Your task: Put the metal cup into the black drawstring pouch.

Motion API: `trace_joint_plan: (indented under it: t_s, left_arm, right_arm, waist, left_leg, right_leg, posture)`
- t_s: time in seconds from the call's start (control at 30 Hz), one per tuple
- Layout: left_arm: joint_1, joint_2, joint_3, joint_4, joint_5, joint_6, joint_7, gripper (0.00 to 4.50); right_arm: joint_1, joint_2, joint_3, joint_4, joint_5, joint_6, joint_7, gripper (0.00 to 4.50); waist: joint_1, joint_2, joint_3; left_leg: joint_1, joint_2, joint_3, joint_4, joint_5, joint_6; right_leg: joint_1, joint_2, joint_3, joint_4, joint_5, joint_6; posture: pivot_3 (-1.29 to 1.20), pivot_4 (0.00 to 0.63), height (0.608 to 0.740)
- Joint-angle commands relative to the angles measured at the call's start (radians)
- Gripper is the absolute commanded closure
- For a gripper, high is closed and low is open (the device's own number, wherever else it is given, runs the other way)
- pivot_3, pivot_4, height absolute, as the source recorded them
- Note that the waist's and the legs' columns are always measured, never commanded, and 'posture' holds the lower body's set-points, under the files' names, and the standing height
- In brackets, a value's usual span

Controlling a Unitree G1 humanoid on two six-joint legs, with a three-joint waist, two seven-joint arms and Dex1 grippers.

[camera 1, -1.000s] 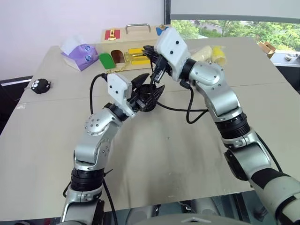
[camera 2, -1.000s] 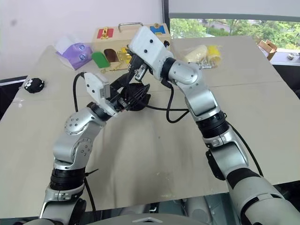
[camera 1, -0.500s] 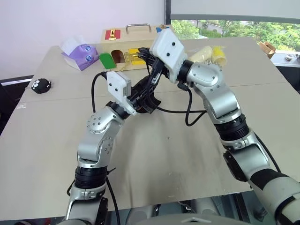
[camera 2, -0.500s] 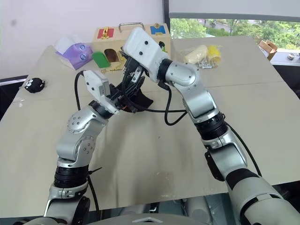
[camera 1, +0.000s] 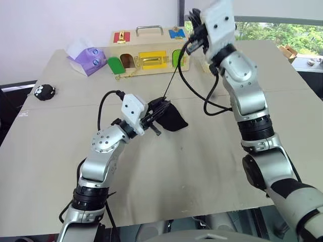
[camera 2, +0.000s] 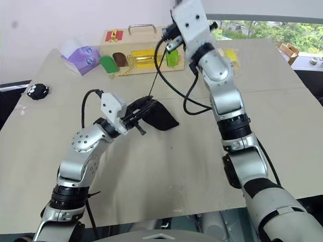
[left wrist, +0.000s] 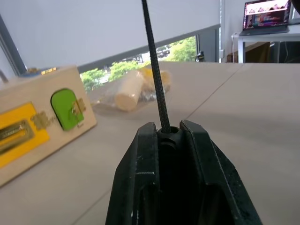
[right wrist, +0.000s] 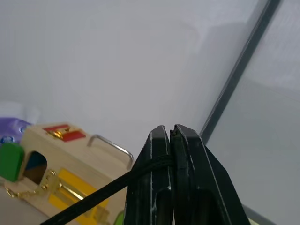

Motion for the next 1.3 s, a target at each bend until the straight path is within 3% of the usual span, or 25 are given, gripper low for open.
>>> trace_joint_plan:
  t_s: [0.03, 0.07, 0.1, 0.27, 0.5, 0.63, 0.83, 1.0, 1.3]
  left_arm:
    - [0.047, 0.027, 0.004, 0.044, 0.028, 0.005, -0.014, 4.35]
    - [0.048, 0.024, 0.009, 0.036, 0.012, 0.003, -0.021, 4.35]
    - [0.048, 0.021, 0.012, 0.03, -0.002, 0.004, -0.028, 3.55]
    - [0.053, 0.009, 0.034, -0.007, -0.059, 0.008, -0.055, 1.15]
    - [0.149, 0.044, 0.13, -0.114, -0.184, 0.083, -0.073, 1.15]
    - [0.295, 0.093, 0.203, -0.139, -0.212, 0.089, -0.105, 1.11]
    - [0.473, 0.132, 0.211, -0.154, -0.184, 0.07, -0.145, 1.11]
    - [0.534, 0.119, 0.188, -0.168, -0.15, 0.072, -0.121, 1.11]
    - [0.62, 0.088, 0.178, -0.216, -0.102, 0.074, -0.056, 1.11]
  right_arm:
    - [-0.017, -0.036, -0.085, -0.118, 0.049, -0.028, -0.009, 4.5]
    - [0.017, -0.03, -0.065, -0.159, 0.084, -0.006, 0.036, 4.5]
    - [0.046, -0.022, -0.049, -0.199, 0.117, 0.022, 0.071, 4.5]
    - [0.19, -0.034, 0.01, -0.403, 0.281, 0.195, 0.23, 4.5]
    - [0.398, -0.16, 0.009, -0.535, 0.36, 0.319, 0.349, 4.5]
    - [0.564, -0.282, -0.031, -0.593, 0.423, 0.37, 0.441, 3.28]
    - [0.791, -0.411, -0.06, -0.632, 0.478, 0.428, 0.519, 0.33]
    - [0.873, -0.407, -0.104, -0.591, 0.51, 0.41, 0.515, 0.33]
    - [0.982, -0.455, -0.165, -0.375, 0.461, 0.078, 0.69, 0.33]
  waist:
    - [-0.002, 0.0, 0.0]
    - [-0.003, 0.0, 0.0]
    - [-0.003, 0.0, 0.0]
    - [0.002, 0.0, 0.0]
    - [0.003, 0.0, 0.0]
    - [0.003, 0.0, 0.0]
    - [0.009, 0.0, 0.0]
    - [0.013, 0.0, 0.0]
    - [0.03, 0.0, -0.001]
  left_leg:
    - [0.0, 0.0, 0.0, 0.0, 0.0, 0.0]
    - [0.0, 0.0, 0.0, 0.0, 0.0, 0.0]
    - [0.0, 0.0, 0.0, 0.0, 0.0, 0.0]
    - [0.0, 0.001, 0.0, 0.0, 0.0, 0.0]
    - [0.0, 0.0, -0.001, 0.001, 0.0, 0.001]
    - [0.0, 0.002, -0.001, 0.0, 0.0, 0.0]
    - [0.0, 0.002, 0.0, 0.0, -0.001, 0.002]
    - [0.001, 0.004, 0.0, 0.0, -0.003, 0.006]
    - [0.001, 0.006, 0.0, 0.001, -0.003, 0.006]
  right_leg:
    - [0.0, 0.0, 0.0, 0.0, 0.0, 0.0]
    - [0.0, 0.0, 0.0, 0.0, 0.0, 0.0]
    - [0.0, 0.0, 0.0, 0.0, 0.0, 0.0]
    - [0.0, 0.0, 0.0, -0.001, 0.0, 0.0]
    - [0.001, 0.0, 0.0, 0.0, 0.0, 0.0]
    - [0.001, 0.0, 0.0, -0.001, 0.0, 0.0]
    - [0.002, 0.0, 0.0, -0.004, 0.0, 0.0]
    - [0.003, 0.0, -0.001, -0.003, 0.002, -0.003]
    - [0.004, 0.001, -0.003, -0.004, 0.003, -0.004]
  posture:
    - [0.0, 0.15, 0.74]
    - [0.0, 0.15, 0.74]
    - [0.0, 0.15, 0.74]
    - [0.0, 0.15, 0.74]
    - [0.0, 0.15, 0.74]
    - [0.0, 0.15, 0.74]
    - [0.0, 0.15, 0.74]
    - [0.0, 0.15, 0.74]
    - [0.0, 0.15, 0.74]
